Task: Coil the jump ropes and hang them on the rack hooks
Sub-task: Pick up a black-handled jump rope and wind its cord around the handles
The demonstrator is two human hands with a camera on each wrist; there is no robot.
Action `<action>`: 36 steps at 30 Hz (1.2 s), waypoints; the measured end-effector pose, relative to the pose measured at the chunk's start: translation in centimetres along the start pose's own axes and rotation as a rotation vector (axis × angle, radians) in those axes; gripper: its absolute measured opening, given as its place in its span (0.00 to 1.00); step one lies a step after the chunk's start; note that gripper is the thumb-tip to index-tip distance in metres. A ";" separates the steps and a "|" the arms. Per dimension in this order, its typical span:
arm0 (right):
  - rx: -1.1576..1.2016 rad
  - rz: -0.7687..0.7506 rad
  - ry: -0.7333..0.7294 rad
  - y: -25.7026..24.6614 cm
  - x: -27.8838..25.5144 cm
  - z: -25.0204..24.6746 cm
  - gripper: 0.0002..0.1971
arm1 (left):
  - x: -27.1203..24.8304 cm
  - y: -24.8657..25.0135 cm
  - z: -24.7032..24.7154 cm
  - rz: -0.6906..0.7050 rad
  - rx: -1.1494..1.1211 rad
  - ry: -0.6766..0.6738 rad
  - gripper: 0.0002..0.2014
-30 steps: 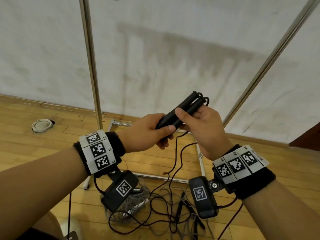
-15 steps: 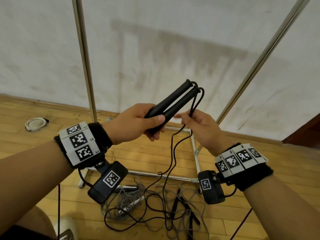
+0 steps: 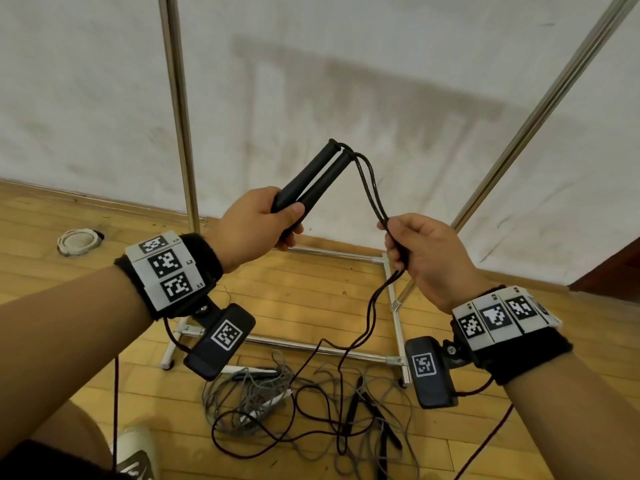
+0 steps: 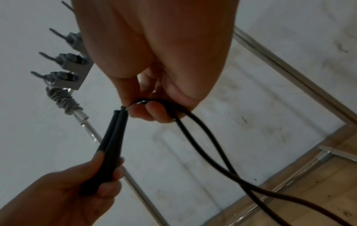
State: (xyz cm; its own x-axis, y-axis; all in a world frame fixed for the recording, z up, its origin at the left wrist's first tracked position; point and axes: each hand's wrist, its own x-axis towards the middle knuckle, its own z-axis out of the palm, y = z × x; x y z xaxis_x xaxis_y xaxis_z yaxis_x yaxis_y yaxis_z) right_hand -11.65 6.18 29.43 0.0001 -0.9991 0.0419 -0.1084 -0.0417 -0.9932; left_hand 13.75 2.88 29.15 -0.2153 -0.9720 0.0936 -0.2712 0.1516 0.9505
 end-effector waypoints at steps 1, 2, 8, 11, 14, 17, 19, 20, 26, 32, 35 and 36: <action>-0.005 -0.014 -0.028 0.0 -0.2 0.3 0.09 | 0.0 0.0 0.2 -0.002 0.015 0.006 0.07; 0.002 -0.030 -0.061 -0.1 -0.4 0.6 0.08 | -0.1 0.0 0.4 -0.005 0.026 0.001 0.07; 0.107 -0.097 -0.253 0.0 -1.9 3.3 0.14 | -0.9 0.2 2.0 -0.011 0.004 -0.138 0.07; 0.135 -0.087 -0.210 0.1 -2.1 4.3 0.10 | -1.5 0.4 2.7 0.028 -0.036 -0.236 0.08; 0.197 -0.047 -0.194 0.0 -2.1 4.7 0.11 | -1.8 0.5 2.8 0.021 -0.140 -0.303 0.08; 0.186 -0.030 -0.180 -0.1 -2.2 4.8 0.11 | -1.9 0.8 2.7 0.008 -0.215 -0.328 0.09; 0.119 -0.028 -0.169 0.0 -2.3 4.8 0.15 | -2.1 1.1 2.7 -0.008 -0.285 -0.335 0.15; 0.077 -0.028 -0.161 0.0 -2.4 4.9 0.16 | -2.2 1.2 2.6 -0.013 -0.314 -0.339 0.19; -0.060 -0.092 -0.061 0.2 -2.5 5.5 0.12 | -2.4 1.1 2.5 -0.008 -0.276 -0.333 0.25; -0.281 -0.166 -0.030 0.6 -2.7 5.9 0.12 | -2.5 0.7 2.8 0.077 -0.009 -0.279 0.15; -0.267 -0.190 -0.087 0.4 -2.9 6.0 0.09 | -2.4 0.9 2.6 0.066 -0.016 -0.264 0.13; -0.246 -0.187 -0.126 0.3 -2.9 5.9 0.07 | -2.3 1.1 2.5 0.064 -0.018 -0.245 0.14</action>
State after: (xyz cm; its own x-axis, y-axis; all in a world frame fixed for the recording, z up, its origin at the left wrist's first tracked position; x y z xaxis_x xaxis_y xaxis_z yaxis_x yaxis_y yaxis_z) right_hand -5.86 9.05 28.32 0.1644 -0.9675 0.1924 -0.3317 -0.2379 -0.9129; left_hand 11.61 5.72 29.21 -0.4527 -0.8880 0.0810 -0.2336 0.2058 0.9503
